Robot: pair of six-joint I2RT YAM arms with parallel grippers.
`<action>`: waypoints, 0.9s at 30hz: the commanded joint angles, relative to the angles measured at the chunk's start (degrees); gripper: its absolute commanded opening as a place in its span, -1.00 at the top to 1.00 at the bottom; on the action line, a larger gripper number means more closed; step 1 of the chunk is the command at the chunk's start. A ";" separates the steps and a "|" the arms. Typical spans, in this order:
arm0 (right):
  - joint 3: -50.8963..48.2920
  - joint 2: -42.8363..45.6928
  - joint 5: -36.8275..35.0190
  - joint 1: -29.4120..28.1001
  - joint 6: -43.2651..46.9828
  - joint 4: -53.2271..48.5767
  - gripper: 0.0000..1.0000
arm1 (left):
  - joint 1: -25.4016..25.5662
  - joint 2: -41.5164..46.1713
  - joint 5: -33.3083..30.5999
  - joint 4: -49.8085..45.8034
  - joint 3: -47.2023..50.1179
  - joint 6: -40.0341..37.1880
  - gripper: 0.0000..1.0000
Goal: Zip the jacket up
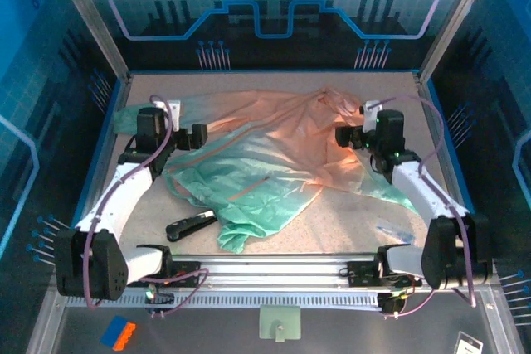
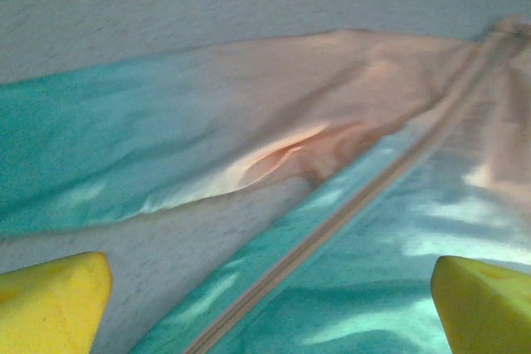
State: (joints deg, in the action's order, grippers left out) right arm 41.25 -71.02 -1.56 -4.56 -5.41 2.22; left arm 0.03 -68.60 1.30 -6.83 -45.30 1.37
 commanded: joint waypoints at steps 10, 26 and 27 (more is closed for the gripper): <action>-23.46 5.34 -8.57 -0.57 7.62 32.22 -0.99 | -1.22 0.72 -7.81 36.16 22.53 4.62 -0.98; -25.39 -11.59 -5.75 0.13 5.76 57.09 -0.99 | -1.11 -18.28 -8.22 66.27 27.89 1.58 -0.98; -25.73 -13.15 -5.55 0.15 5.91 59.16 -0.99 | -1.11 -20.13 -7.85 67.88 27.80 1.38 -0.98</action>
State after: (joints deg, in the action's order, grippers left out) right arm 16.71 -81.17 -8.45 -4.49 0.27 51.94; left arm -0.86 -85.34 -6.46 52.82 -17.61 4.12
